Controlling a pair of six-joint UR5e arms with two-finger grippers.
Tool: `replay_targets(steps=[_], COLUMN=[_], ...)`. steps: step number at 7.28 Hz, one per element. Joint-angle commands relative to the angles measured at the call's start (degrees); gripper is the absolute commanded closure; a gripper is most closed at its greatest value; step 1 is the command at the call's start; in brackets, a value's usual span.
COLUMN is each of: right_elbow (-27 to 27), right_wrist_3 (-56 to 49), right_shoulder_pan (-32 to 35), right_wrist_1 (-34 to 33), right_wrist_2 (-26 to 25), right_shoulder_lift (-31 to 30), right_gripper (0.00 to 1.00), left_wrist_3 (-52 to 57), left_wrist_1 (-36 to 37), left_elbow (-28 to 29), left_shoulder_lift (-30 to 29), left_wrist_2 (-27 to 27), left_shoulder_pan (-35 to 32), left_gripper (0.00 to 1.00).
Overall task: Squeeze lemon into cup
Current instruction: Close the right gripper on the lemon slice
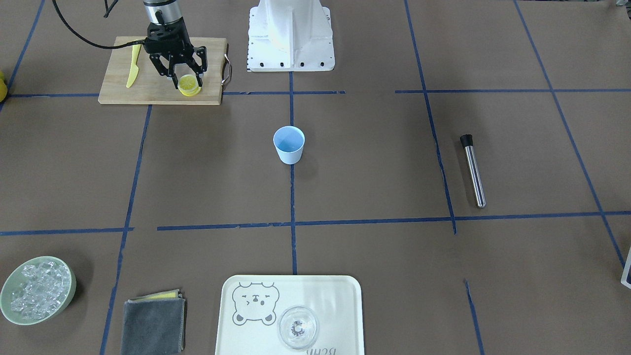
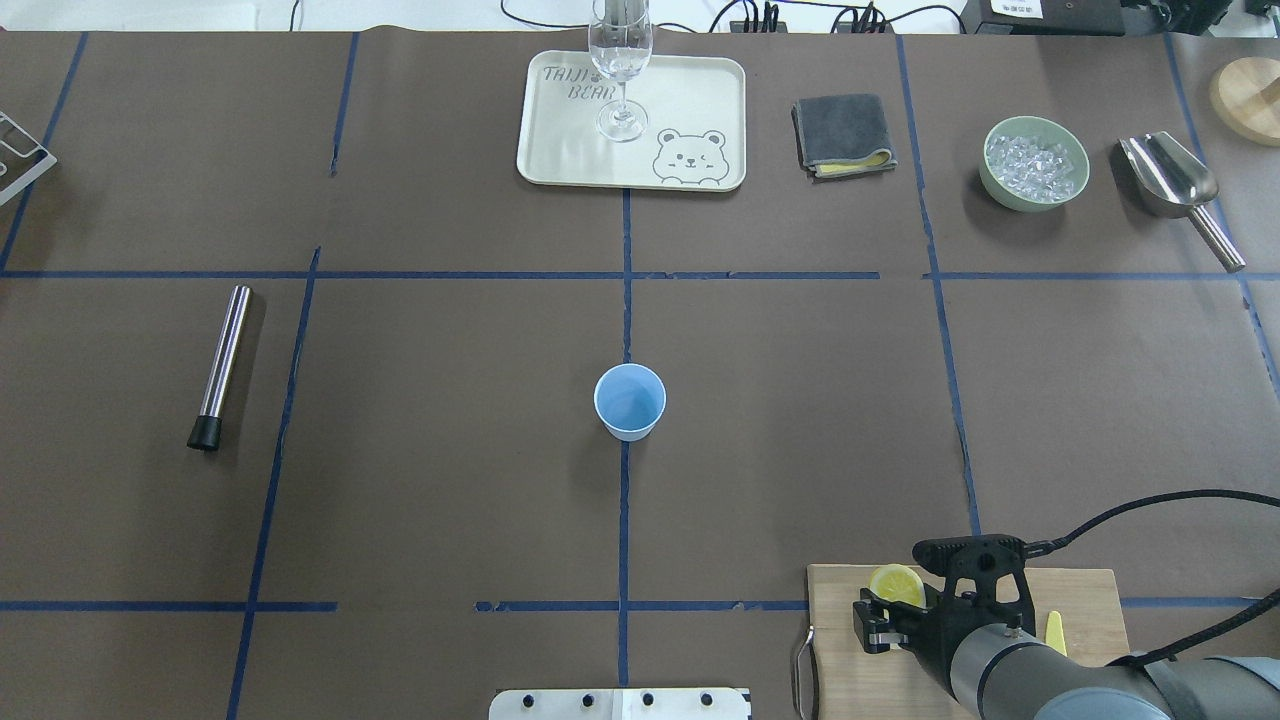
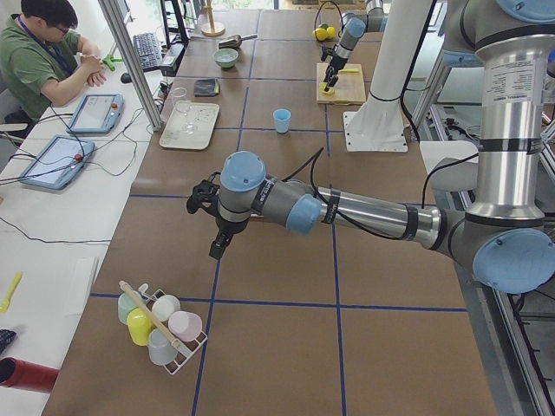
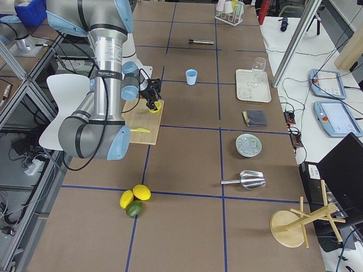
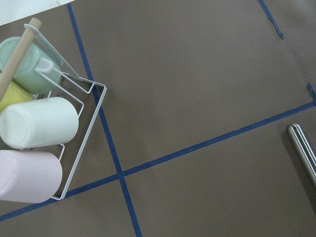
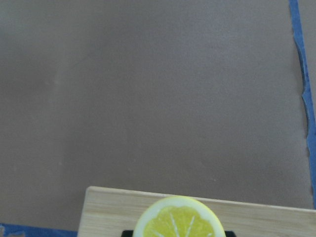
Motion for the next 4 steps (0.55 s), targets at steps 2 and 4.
replay_targets(steps=[2,4], right_elbow=[3.99,4.27], right_wrist_3=[-0.28,-0.63], right_shoulder_pan=[1.59,4.57], right_wrist_1=[-3.52,-13.34], right_wrist_2=[0.48,4.68], right_shoulder_lift=[0.96,9.71], right_gripper=[0.45,0.45], left_wrist_3=[-0.01,-0.01], left_wrist_1=[-0.09,-0.09], left_elbow=[0.00,0.09], left_shoulder_lift=[0.00,0.00], left_wrist_2=[0.08,0.08], left_shoulder_pan=[0.00,0.00], left_gripper=[0.00,0.00])
